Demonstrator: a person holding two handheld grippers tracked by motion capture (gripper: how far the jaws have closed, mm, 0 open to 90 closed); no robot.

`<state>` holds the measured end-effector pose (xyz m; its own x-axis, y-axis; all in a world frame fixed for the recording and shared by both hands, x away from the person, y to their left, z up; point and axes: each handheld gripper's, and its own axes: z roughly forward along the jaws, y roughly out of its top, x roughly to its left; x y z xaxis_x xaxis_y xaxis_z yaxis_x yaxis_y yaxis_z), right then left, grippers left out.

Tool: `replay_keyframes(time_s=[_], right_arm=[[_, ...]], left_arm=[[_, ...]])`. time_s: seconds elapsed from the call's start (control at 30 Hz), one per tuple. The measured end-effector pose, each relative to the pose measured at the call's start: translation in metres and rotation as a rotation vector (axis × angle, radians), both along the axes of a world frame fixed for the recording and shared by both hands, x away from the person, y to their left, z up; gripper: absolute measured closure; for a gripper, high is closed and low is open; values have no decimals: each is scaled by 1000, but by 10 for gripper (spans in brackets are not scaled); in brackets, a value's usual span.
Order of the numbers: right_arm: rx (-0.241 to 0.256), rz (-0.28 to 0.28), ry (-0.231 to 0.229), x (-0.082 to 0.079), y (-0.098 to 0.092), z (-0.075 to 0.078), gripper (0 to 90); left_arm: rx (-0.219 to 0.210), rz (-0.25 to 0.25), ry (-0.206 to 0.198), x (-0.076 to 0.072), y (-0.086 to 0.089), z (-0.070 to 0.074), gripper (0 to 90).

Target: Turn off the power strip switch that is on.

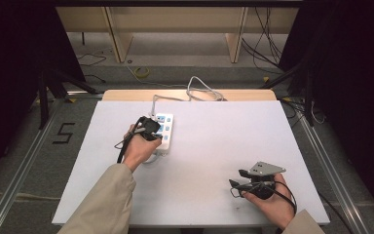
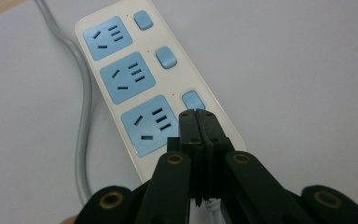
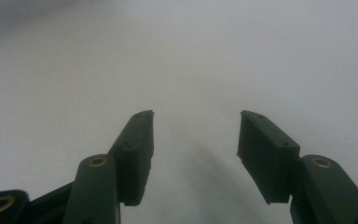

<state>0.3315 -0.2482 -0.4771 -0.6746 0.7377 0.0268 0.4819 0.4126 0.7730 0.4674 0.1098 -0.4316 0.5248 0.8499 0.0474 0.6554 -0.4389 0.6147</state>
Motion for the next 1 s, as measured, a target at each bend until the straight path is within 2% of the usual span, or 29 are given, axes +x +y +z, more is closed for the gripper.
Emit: replay_keyframes(time_s=[1.0], right_arm=[[1, 1, 1, 0, -1, 0, 463]], left_arm=[[31, 10, 35, 20, -9, -3, 897]])
